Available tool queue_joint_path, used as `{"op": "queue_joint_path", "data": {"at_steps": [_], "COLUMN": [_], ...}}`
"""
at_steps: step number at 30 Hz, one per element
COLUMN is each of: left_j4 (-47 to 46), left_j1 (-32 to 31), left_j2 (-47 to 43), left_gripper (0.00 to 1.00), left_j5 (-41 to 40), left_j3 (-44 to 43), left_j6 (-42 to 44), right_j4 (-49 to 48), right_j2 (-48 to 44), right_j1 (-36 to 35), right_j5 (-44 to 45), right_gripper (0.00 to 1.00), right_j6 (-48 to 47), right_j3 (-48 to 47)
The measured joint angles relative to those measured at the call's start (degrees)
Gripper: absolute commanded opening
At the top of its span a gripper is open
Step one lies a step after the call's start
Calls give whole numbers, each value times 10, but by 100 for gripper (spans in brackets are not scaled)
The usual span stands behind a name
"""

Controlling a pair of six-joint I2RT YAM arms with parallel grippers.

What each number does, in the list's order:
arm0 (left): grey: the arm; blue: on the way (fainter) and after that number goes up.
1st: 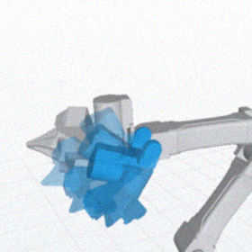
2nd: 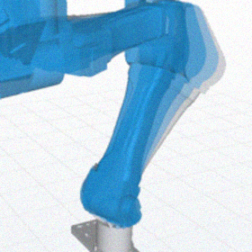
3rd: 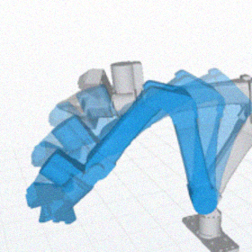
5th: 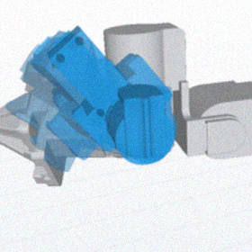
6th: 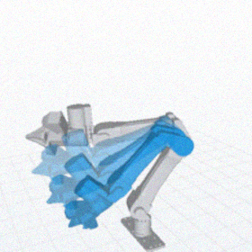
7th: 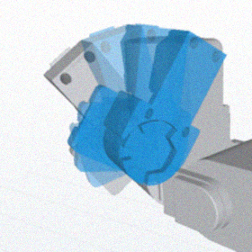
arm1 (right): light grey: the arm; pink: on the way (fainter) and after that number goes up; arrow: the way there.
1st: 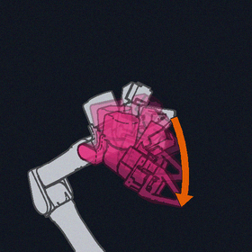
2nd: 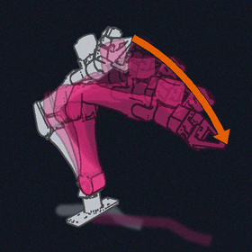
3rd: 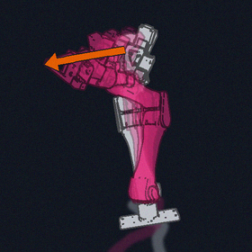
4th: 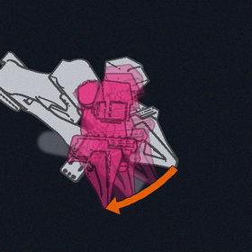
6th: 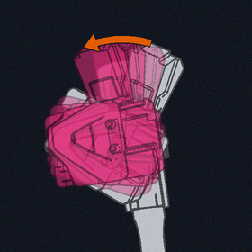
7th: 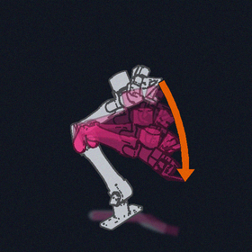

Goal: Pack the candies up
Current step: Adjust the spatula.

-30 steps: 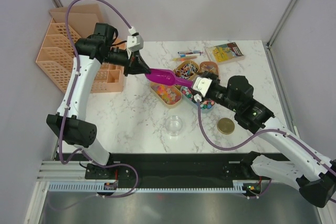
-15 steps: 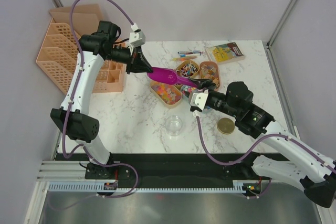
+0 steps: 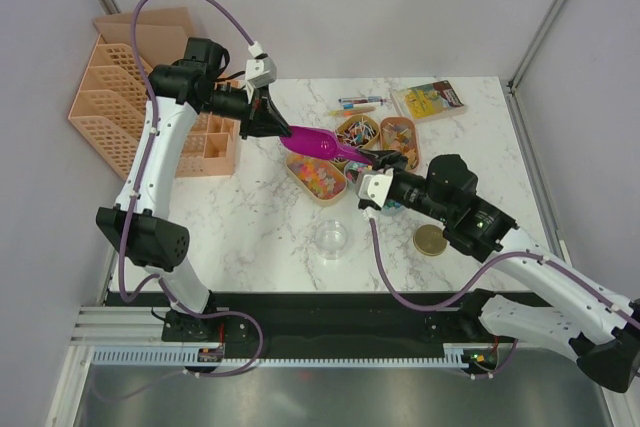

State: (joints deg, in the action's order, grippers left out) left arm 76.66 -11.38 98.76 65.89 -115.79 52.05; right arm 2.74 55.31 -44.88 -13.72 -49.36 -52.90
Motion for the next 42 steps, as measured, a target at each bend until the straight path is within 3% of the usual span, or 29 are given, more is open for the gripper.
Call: {"op": "queue_joint_path", "data": {"at_steps": [13, 18, 22, 25, 28, 30, 37, 42], "left_j4": [0, 0, 0, 0, 0, 0, -54, -242], "left_j1": [0, 0, 0, 0, 0, 0, 0, -3], "left_j2": [0, 0, 0, 0, 0, 0, -64, -190], "left_gripper": [2, 2, 2, 2, 25, 58, 71, 64], "left_j5": [-2, -4, -5, -8, -11, -14, -58, -160], "left_j3": [0, 0, 0, 0, 0, 0, 90, 256], "left_j6": [0, 0, 0, 0, 1, 3, -32, -82], "right_j4": [-20, -22, -21, -19, -18, -10, 74, 160], "right_j2": [17, 17, 18, 18, 18, 18, 34, 58], "right_j1": [0, 0, 0, 0, 0, -1, 3, 30], "right_j5": [23, 26, 29, 31, 33, 38, 88, 116], "right_gripper": [42, 27, 0, 0, 0, 0, 0, 0], "right_j6": [5, 7, 9, 9, 11, 17, 82, 150], "right_j3": [0, 0, 0, 0, 0, 0, -50, -119]}}
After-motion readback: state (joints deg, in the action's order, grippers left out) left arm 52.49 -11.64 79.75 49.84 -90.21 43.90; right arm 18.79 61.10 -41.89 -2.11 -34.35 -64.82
